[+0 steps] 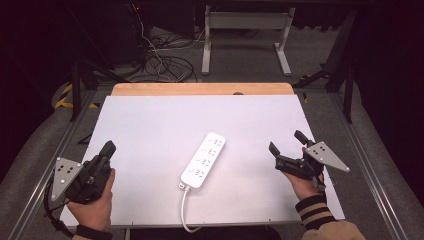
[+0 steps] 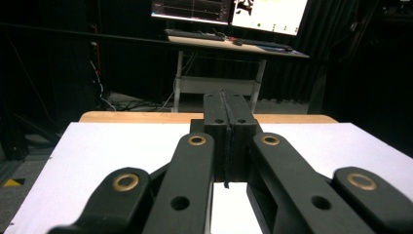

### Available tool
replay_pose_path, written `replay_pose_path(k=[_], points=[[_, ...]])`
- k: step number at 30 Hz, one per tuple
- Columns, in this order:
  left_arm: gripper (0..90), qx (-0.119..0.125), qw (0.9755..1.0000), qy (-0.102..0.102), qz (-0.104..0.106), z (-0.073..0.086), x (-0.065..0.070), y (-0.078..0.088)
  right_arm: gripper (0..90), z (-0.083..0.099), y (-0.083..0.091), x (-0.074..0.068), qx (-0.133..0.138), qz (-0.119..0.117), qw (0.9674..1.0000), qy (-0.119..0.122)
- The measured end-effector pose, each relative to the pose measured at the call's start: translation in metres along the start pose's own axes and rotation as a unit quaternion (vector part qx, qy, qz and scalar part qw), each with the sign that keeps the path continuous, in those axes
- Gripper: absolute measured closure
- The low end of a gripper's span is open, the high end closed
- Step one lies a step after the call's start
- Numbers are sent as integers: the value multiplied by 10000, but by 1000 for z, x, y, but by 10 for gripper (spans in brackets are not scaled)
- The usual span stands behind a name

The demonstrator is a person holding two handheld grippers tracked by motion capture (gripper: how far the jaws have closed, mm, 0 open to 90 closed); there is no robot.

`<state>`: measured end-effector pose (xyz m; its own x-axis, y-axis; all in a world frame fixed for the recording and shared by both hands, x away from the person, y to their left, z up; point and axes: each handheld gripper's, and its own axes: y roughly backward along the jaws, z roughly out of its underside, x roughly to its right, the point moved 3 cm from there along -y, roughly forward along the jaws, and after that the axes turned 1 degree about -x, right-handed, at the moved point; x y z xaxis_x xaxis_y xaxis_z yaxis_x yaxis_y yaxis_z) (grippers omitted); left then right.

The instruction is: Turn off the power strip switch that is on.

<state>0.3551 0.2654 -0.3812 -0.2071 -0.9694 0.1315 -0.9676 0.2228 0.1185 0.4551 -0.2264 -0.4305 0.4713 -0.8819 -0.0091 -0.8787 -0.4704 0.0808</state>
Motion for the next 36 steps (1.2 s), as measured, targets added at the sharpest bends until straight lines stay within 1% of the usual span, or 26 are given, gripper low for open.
replay_pose_path(k=[1,5,6,9,11,16,17,18,19,20,21,22,23,26,27,29,31,32,33,34,36], points=[[898,-20,10000,-50,-12,0,0,0,55,0,0,0,6,-5,10000,4],[900,-12,10000,-87,-4,-2,0,1,56,0,0,0,-9,-5,10000,-5],[900,-12,9999,-139,-6,-3,0,2,56,0,0,0,-6,-5,10000,-6],[900,13,9999,-143,-6,-4,0,2,56,0,1,0,-1,-5,10000,-4],[900,20,9998,-196,0,-5,0,2,56,0,1,0,-6,-7,10000,-6],[900,33,9997,-245,79,-6,2,2,57,0,1,0,-5,-4,10000,-14],[900,38,9994,-313,124,-7,3,1,57,0,1,0,2,-5,10000,-32],[900,38,9994,-313,124,-7,3,1,58,0,1,0,1,1,10000,-35],[900,56,9990,-405,170,-8,6,-1,59,0,1,0,-9,-2,10000,-24],[900,56,9990,-405,170,-8,6,-1,59,0,1,1,-22,0,10000,-13],[900,62,9986,-475,201,-9,9,-2,59,0,1,1,-23,5,10000,-19],[900,86,9976,-623,278,-11,14,-3,59,0,1,1,-18,4,10000,-39],[900,86,9976,-623,278,-11,14,-3,59,0,2,1,-23,4,10000,-22],[900,118,9961,-783,398,-15,24,-6,59,0,2,1,-19,-2,10000,-31],[900,133,9949,-887,470,-16,29,-6,59,0,4,1,-24,16,10000,-24],[900,152,9931,-1026,544,-19,35,-7,60,0,4,2,-2,27,10000,-44],[900,158,9916,-1110,644,-21,41,-8,60,0,6,3,-14,35,10000,-38],[900,144,9904,-1162,741,-21,47,-11,60,0,6,3,0,40,10000,-64],[900,108,9899,-1171,790,-21,49,-12,60,0,6,3,7,45,10000,-60],[900,108,9899,-1171,790,-21,49,-12,60,0,7,3,3,52,10000,-62],[899,68,9886,-1221,882,-21,54,-16,61,0,7,3,2,50,10000,-53]])
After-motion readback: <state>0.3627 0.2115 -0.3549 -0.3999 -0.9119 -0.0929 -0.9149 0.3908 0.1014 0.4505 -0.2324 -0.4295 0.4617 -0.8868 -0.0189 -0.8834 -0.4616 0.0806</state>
